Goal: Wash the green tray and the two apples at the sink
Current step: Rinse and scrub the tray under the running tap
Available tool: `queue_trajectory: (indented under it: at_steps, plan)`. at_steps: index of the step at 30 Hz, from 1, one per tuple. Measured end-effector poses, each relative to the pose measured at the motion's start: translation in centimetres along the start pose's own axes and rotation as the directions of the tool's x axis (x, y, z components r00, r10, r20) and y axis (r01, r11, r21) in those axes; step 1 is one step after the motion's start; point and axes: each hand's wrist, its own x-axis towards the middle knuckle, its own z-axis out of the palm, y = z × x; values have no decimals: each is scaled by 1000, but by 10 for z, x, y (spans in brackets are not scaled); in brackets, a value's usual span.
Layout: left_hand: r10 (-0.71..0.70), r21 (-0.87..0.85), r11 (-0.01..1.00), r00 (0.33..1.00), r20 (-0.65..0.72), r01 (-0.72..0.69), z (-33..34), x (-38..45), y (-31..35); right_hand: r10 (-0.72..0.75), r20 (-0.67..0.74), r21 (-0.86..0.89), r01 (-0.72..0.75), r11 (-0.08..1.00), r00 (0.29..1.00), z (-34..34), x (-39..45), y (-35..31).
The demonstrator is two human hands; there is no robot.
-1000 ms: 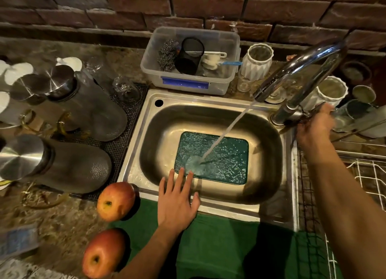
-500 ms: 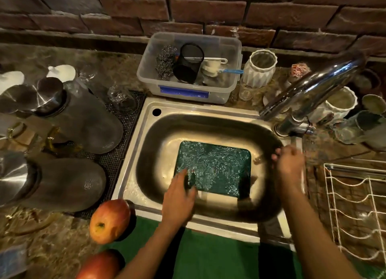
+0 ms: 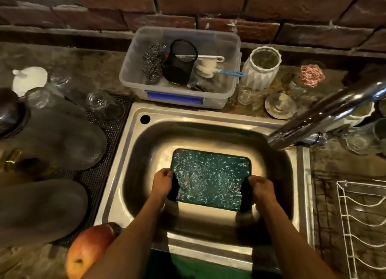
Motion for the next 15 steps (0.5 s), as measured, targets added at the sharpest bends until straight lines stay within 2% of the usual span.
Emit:
queue_trajectory:
  at_steps: [5,12,15]
  plan:
    - [-51,-147,988,997,-58,42,1,3,-6,62,-30,105,-58,993,998,1,2,4]
    - [-107,-276,957,993,-44,91,2,-8,-2,157,30,321,-158,934,987,5,-1,1]
    - [-102,-374,923,995,-21,87,0,-17,3,132,64,387,-146,911,989,5,-3,-5]
